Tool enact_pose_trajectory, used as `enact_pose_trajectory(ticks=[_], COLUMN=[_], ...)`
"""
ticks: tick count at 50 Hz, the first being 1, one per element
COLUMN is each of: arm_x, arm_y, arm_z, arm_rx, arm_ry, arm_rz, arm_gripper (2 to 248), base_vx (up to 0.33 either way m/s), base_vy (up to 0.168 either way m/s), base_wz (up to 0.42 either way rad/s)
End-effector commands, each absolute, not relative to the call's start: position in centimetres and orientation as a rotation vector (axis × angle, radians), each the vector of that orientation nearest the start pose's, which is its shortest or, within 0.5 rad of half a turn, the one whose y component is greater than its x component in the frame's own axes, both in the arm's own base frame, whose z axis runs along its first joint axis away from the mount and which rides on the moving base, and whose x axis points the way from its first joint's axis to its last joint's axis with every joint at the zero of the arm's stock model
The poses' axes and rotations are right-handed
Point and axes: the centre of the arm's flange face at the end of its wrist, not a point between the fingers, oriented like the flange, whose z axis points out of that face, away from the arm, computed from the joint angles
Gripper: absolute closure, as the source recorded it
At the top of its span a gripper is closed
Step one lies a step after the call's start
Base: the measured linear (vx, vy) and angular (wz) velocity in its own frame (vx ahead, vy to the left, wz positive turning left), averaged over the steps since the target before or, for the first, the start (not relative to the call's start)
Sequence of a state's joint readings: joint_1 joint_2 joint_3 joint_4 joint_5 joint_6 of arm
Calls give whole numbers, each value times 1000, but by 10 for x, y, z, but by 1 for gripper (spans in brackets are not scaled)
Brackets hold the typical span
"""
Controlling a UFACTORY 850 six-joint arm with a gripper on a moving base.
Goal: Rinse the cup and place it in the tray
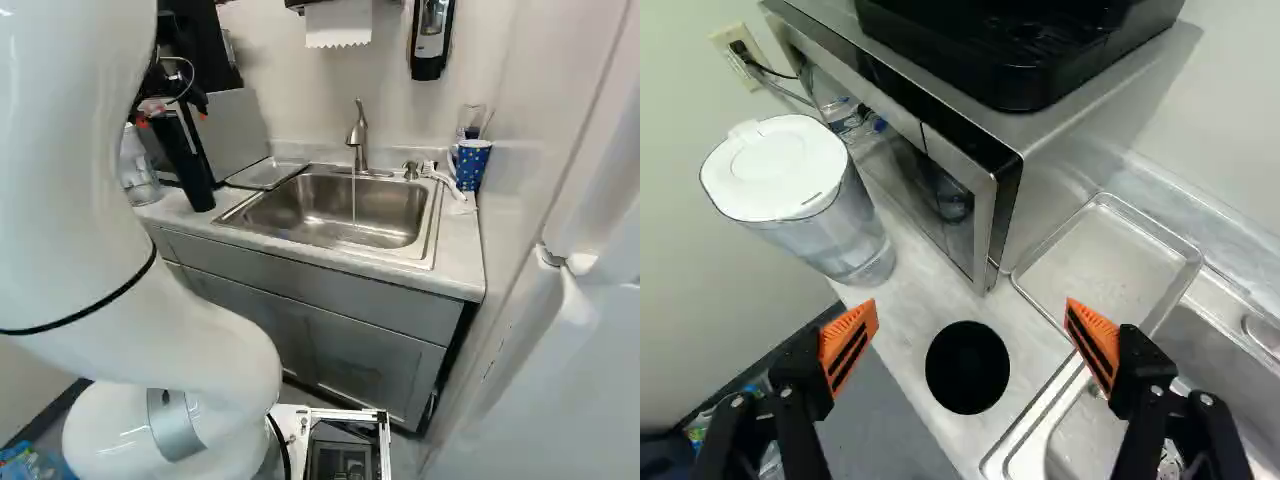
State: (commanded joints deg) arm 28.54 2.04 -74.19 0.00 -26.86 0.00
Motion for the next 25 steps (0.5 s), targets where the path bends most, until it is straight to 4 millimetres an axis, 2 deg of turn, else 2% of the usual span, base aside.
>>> enact_pose_trajectory(ticks=[25], arm_x=[449], arm_y=[246], arm_z=[714], arm_rx=[-2618], arm_ry=[-669], arm_rz=[-1160], arm_gripper=[3], base_vx=[0], base_vy=[0], base_wz=[0])
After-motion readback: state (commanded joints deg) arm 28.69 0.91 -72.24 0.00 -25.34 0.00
